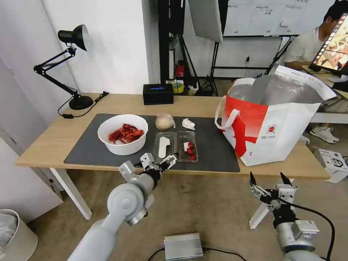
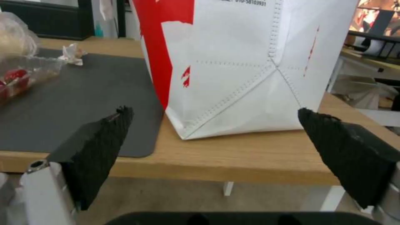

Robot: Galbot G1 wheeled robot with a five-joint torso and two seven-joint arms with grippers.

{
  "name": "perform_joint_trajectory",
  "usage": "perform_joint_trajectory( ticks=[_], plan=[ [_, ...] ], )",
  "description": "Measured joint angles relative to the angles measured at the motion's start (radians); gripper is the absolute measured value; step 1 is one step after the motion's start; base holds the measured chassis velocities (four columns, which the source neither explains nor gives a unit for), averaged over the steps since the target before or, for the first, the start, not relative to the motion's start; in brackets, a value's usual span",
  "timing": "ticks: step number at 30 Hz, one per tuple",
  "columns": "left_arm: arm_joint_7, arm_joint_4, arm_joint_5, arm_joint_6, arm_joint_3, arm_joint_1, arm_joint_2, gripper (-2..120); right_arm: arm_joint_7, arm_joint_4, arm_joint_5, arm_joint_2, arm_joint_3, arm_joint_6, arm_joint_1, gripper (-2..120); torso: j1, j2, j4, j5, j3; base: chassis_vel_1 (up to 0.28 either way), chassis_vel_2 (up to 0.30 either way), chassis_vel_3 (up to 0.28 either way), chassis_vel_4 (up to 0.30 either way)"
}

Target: Pick up the trash from the table and place it into the takeout bag.

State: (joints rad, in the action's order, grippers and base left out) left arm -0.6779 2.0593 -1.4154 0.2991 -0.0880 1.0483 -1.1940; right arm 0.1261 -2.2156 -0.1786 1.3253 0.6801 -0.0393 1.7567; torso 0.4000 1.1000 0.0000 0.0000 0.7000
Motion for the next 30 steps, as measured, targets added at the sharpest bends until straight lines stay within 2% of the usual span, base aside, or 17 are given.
perform_joint_trajectory(
  ticks=[20,30],
  plan=[
    [0.018,-0.037,0.009,-0.001,-0.005,-0.008,-0.001,100,0.006,0.019,0.001,0.007,0.005,0.018,-0.005,99,0.0,0.0,-0.0002,0.0,0.0,0.0,0.0,0.0,0.0],
    [0.066,-0.05,0.072,-0.036,0.001,0.004,-0.001,100,0.005,0.033,0.002,0.015,-0.001,0.026,-0.006,99,0.0,0.0,0.0001,-0.0001,0.0,0.0,0.0,0.0,0.0]
  ],
)
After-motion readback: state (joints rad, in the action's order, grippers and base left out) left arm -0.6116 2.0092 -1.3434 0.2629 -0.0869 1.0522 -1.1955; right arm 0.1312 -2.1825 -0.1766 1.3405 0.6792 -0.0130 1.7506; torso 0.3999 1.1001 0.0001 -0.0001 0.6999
